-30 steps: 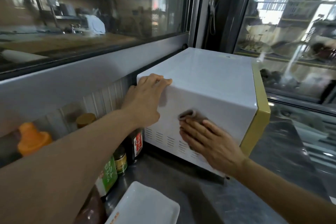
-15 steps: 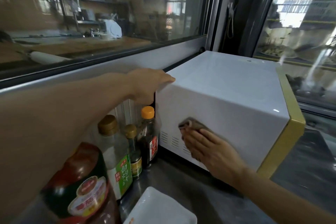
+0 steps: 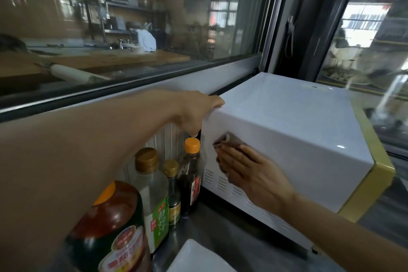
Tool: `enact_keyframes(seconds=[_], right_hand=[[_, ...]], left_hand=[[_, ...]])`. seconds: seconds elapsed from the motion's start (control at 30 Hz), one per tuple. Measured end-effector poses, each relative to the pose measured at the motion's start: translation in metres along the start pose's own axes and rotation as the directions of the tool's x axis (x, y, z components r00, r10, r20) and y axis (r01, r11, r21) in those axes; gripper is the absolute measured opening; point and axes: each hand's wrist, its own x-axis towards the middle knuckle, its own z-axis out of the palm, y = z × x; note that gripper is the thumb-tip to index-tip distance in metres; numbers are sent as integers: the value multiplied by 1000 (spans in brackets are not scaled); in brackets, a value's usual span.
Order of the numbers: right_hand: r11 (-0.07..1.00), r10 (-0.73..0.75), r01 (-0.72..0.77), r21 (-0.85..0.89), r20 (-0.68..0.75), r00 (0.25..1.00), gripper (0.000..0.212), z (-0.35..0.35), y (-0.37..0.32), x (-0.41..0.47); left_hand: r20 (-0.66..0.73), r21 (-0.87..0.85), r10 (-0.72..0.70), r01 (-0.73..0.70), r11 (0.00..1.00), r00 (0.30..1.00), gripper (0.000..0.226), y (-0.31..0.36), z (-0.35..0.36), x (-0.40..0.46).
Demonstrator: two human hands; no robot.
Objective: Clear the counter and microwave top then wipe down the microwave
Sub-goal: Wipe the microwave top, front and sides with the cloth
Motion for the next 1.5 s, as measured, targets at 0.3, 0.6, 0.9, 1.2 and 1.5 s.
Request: enact_keyframes(seconds=[0.3, 0.6, 0.9, 1.2, 1.5], right_hand=[[991, 74, -80, -108, -55, 996, 60, -18, 15, 59], [998, -63, 67, -22, 144, 988, 61, 9, -17, 5], [995, 88, -89, -55, -8, 996, 60, -5, -8, 33], [993, -112, 115, -3, 184, 976, 55, 14, -24, -23], [968, 248, -244, 54, -99, 964, 60, 5, -8, -38]], left_hand=[[22, 0, 27, -27, 1000, 999, 84, -3, -3, 2], [24, -39, -12, 13, 999, 1000, 98, 0, 0, -3], [-26, 28, 9, -8, 1000, 1000, 92, 3, 1, -4], [20, -59, 7, -5, 998, 1000, 88, 6, -1, -6], [-206, -7, 38, -40, 999, 978, 95, 38, 44, -2]])
